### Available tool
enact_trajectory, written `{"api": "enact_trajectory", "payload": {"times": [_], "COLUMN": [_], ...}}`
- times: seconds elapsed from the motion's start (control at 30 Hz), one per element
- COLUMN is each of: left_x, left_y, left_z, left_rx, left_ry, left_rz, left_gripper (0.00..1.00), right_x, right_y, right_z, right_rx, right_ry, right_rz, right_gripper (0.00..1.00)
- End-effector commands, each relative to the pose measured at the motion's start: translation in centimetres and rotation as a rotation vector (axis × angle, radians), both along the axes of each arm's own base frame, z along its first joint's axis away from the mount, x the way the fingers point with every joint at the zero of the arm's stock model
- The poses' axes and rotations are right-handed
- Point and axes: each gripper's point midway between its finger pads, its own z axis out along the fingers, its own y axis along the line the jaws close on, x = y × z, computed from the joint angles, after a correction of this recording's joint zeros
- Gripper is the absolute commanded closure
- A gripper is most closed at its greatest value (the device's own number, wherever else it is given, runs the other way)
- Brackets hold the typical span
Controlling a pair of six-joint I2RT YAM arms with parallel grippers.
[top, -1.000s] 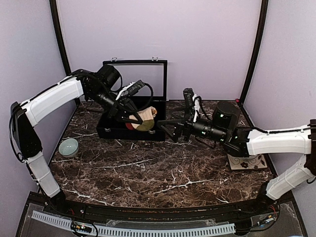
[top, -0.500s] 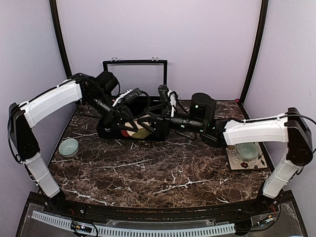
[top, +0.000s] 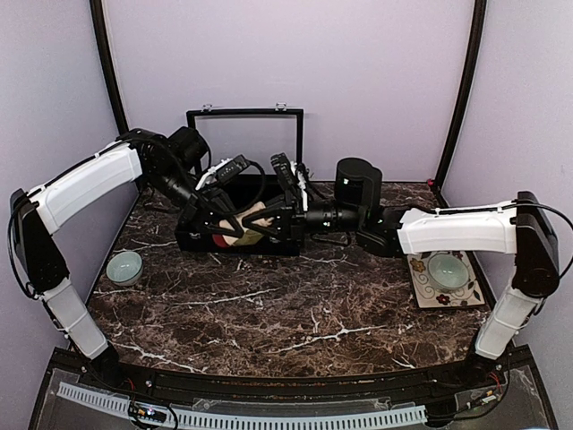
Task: Roll the socks
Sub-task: Pass from the left arm to the right
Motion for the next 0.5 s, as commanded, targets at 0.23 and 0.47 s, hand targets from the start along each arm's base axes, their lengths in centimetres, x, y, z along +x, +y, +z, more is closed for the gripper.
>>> {"api": "enact_trajectory", "payload": {"times": [0.23, 0.47], "left_x": [2.4, 3.4], "left_y": [1.1, 1.6], "left_z": [0.3, -0.3], "left_rx": [0.041, 0.063], "left_ry": [-0.221, -0.350], "left_rz": [0.138, 0.189], "left_gripper": [0.01, 0.13], "right_x": [4.4, 5.8], "right_y": [0.0, 1.1], "right_z": [-1.6, -1.3], "right_rx": [-0.139, -0.085], "right_ry": [-0.002, 0.051], "right_rz": [-0.197, -0.292], "right_gripper": [1.00, 1.00]}}
